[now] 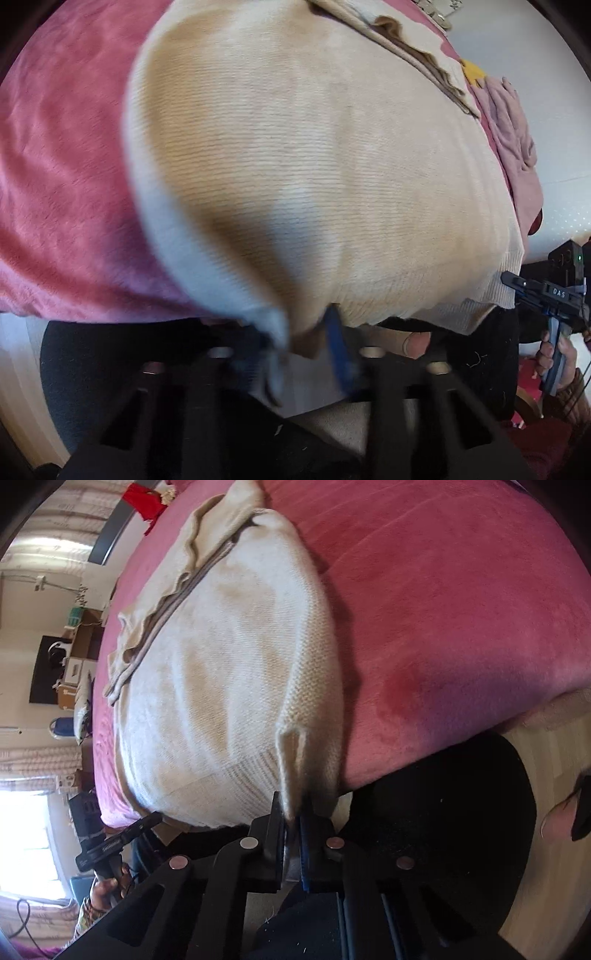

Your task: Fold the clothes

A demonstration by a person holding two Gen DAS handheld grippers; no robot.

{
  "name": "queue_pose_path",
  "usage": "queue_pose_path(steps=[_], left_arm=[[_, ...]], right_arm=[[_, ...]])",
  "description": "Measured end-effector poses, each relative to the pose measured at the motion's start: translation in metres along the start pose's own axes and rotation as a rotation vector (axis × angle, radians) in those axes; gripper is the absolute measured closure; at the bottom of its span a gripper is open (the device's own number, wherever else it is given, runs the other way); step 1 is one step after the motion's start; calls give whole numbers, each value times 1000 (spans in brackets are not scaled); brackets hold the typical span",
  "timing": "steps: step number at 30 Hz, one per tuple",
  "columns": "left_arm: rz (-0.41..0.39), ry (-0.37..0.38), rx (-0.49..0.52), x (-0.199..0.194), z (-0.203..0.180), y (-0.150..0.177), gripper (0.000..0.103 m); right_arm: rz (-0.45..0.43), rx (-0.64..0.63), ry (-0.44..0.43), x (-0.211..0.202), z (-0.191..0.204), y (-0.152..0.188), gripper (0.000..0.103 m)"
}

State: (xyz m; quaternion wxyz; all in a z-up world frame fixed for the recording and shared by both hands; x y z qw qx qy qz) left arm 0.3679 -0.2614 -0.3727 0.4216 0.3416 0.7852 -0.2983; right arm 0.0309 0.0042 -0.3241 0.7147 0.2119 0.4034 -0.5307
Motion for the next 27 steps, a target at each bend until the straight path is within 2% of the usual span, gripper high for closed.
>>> queue_pose_path(steps=[3, 8, 10, 14, 20, 24, 27], left_arm=[[9, 86, -42, -10, 3, 2, 92], [21, 70, 23, -16, -5, 13, 92], [23, 72, 21, -14, -17, 17, 92], [33, 80, -19, -13, -9, 11, 92], [55, 83, -47, -7, 15, 11, 90], [65, 82, -48, -7, 17, 9, 90], [49, 89, -69, -9, 22, 6, 91]], right_arm=[[21, 7, -67, -5, 7, 1, 98], [54, 28, -111, -12, 3, -6, 98], [59, 44, -135, -12, 5, -5, 98], [63, 54, -174, -13, 10, -5, 98], [75, 30, -177, -13, 10, -2, 98], [80, 29, -172, -8, 8, -5, 98], [85, 26, -162, -5, 4, -5, 98]])
Point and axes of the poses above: each gripper's, at about its wrist camera, not at the fingertips, and x roughly the way its jaws point, z to its left, y to its underside, the point moved 9 cm from there along x, roughly the way its jaws point, and after that the axes turned 8 degrees about -z, right-handed, at the moved point
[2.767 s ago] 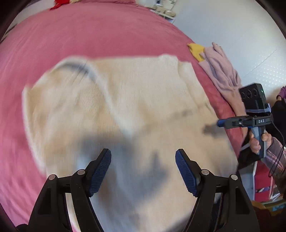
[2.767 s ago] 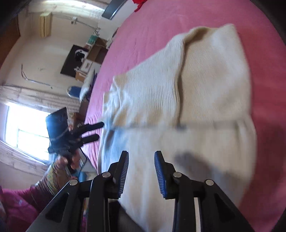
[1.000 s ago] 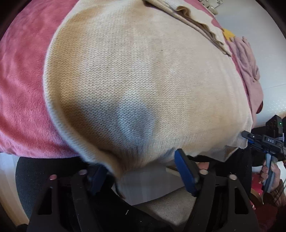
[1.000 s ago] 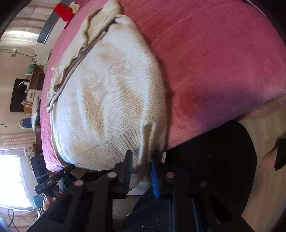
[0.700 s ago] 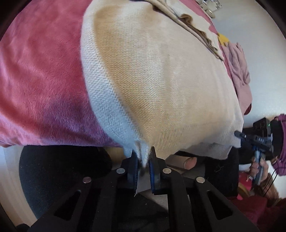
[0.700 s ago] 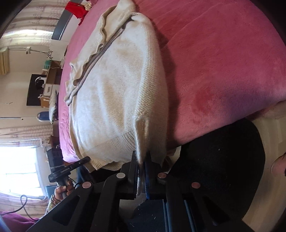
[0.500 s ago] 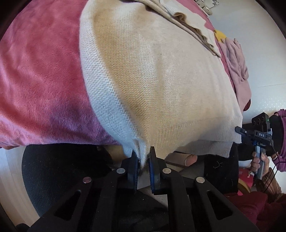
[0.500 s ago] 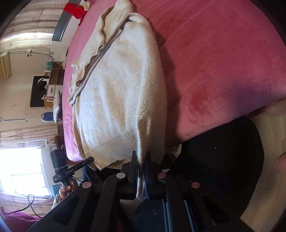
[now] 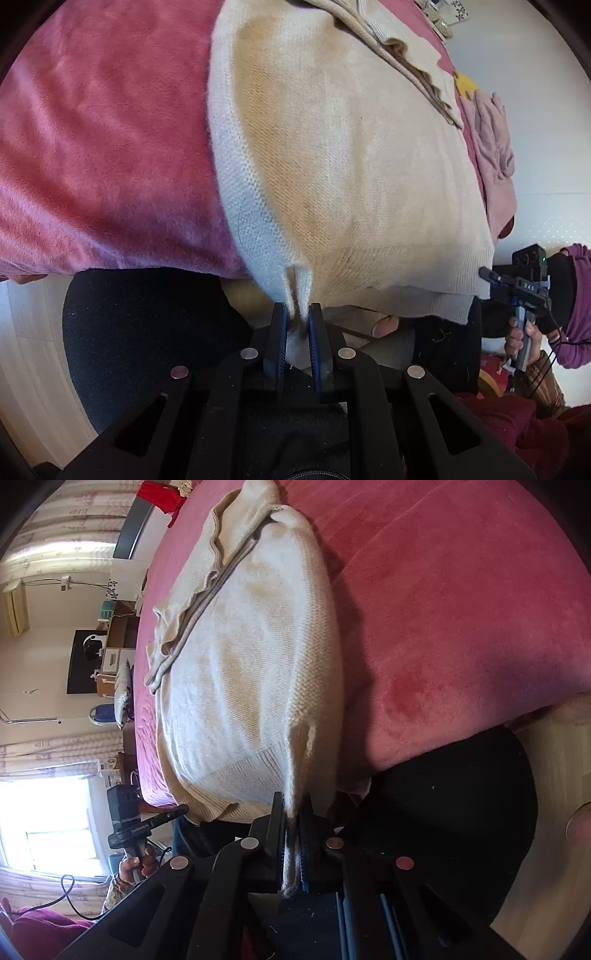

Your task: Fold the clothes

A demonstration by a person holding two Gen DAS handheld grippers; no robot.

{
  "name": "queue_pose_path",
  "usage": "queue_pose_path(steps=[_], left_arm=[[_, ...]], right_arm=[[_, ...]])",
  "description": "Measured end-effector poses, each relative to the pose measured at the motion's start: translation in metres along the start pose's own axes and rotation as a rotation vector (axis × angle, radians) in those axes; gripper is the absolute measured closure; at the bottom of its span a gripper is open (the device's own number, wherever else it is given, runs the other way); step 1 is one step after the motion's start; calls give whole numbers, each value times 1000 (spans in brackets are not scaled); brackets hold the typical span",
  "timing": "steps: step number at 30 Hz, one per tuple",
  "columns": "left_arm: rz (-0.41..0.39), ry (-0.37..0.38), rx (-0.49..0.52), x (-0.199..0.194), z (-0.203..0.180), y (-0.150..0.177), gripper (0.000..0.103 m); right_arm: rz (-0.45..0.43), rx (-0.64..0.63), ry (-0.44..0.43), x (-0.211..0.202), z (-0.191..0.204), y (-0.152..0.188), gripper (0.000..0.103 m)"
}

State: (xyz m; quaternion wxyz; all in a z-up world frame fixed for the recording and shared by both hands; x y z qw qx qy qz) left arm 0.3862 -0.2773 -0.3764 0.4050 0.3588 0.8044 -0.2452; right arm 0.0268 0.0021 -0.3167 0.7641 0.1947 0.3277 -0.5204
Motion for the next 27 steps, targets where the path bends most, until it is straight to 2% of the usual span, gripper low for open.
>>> queue_pose_path(steps=[3, 8, 12, 14, 17, 22, 25, 27], left_arm=[[-13, -3, -26, 2, 7, -4, 92], [-7, -58, 63, 6, -13, 1, 98], [-13, -46, 89, 14, -26, 2, 99], [-21, -25, 104, 12, -34, 3, 99], [-40, 56, 73, 7, -46, 3, 99], [-87, 205, -75, -13, -45, -15, 99], [-137, 308, -165, -32, -45, -35, 99], [-182, 376, -224, -45, -46, -55, 99]], right_arm=[[2, 0, 0, 0, -5, -1, 98], [9, -2, 8, 0, -9, 1, 98], [8, 2, 15, -1, -9, 2, 98], [11, 13, -11, -2, -8, 3, 98], [24, 30, -107, -4, 4, 4, 98], [34, -14, -308, -14, 44, 2, 98], [0, -6, -442, -26, 66, -14, 98], [-51, 10, -512, -34, 77, -38, 98]])
Point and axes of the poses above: each gripper's, at about its wrist camera, not at the fingertips, and x roughly the way its jaws point, z to its left, y to its underside, the point moved 9 cm from there along x, roughly the way its jaws point, and after that the axes turned 8 degrees about -z, right-handed, at the moved point
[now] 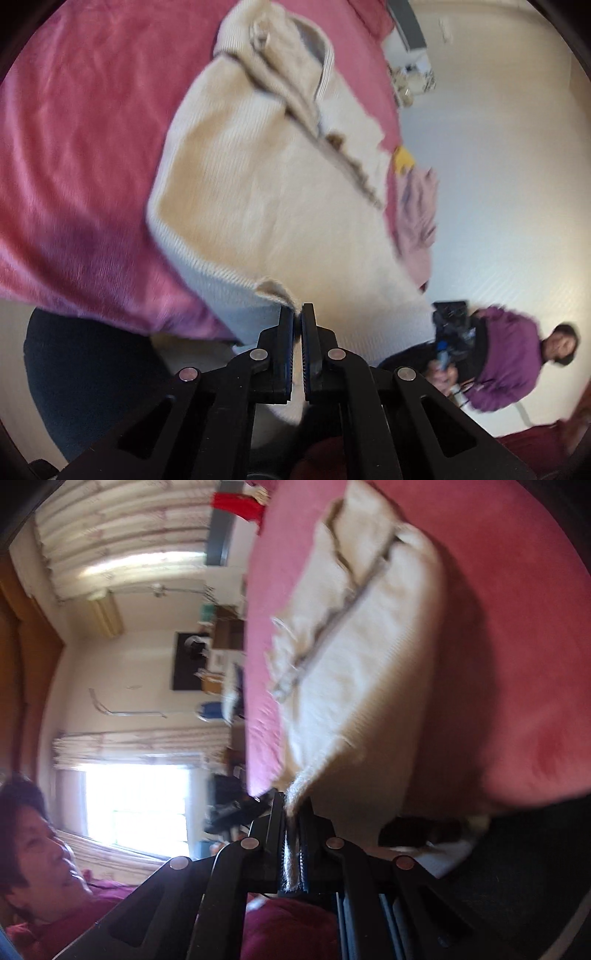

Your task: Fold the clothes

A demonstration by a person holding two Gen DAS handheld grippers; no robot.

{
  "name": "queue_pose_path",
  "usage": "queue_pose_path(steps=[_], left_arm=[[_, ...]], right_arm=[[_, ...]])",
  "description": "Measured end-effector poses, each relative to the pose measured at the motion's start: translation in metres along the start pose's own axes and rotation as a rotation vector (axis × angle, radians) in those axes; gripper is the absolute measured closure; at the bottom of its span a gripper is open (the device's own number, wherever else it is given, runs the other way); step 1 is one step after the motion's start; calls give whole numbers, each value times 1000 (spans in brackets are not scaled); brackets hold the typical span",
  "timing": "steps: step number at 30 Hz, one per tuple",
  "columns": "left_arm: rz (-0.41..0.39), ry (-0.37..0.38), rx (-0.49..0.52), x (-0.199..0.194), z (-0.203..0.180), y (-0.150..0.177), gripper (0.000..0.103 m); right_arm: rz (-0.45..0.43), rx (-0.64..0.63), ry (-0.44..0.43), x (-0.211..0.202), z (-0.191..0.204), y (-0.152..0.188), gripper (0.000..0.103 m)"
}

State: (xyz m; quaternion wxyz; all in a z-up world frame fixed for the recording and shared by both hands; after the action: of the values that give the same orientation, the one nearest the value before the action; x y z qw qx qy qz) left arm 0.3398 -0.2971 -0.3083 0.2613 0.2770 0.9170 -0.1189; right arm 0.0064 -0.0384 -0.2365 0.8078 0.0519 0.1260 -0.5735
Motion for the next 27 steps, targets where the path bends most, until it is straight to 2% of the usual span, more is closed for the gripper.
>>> queue_pose_path(steps=[2, 4, 8, 12, 16, 17, 18, 19, 22, 24, 27], left_arm=[[-52, 74, -59, -6, -11, -25, 99], [-123, 154, -126, -13, -21, -62, 99], [-271, 221, -224, -25, -19, -148, 99], [-361, 188, -292, -1, 1, -217, 99], [-349, 106, -360, 50, 22, -251, 98], [-339, 81, -384, 63, 28, -253, 97], [-325, 59, -418, 75, 36, -255, 92], [-311, 53, -451, 83, 41, -255, 90], [-276, 91, -529, 91, 49, -260, 73], [-267, 114, -529, 86, 43, -265, 54], [-260, 106, -499, 78, 31, -271, 39]], right_arm=[[-63, 6, -68, -1, 14, -28, 98], [-116, 4, -110, 4, 22, -62, 98], [-207, -19, -133, 26, 25, -139, 97], [-303, 44, -82, 47, -12, -213, 97], [-390, 162, -5, 63, -64, -261, 94], [-386, 196, 10, 66, -74, -264, 91], [-382, 231, 26, 69, -84, -267, 80], [-377, 267, 38, 71, -94, -268, 77], [-359, 350, 20, 68, -110, -268, 78], [-358, 379, 3, 61, -115, -266, 75], [-344, 357, 22, 54, -113, -265, 71]])
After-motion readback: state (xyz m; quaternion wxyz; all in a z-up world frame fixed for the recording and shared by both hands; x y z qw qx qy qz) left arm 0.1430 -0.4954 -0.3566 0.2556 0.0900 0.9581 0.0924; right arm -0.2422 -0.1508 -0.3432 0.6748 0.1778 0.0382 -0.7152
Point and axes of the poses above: each gripper's, at about its wrist camera, not at the fingertips, and x roughly the way its jaws point, z to its left, y to its underside, the point moved 9 cm from there along x, roughly the way its jaws point, and after that the axes turned 8 degrees about -z, right-handed, at the moved point
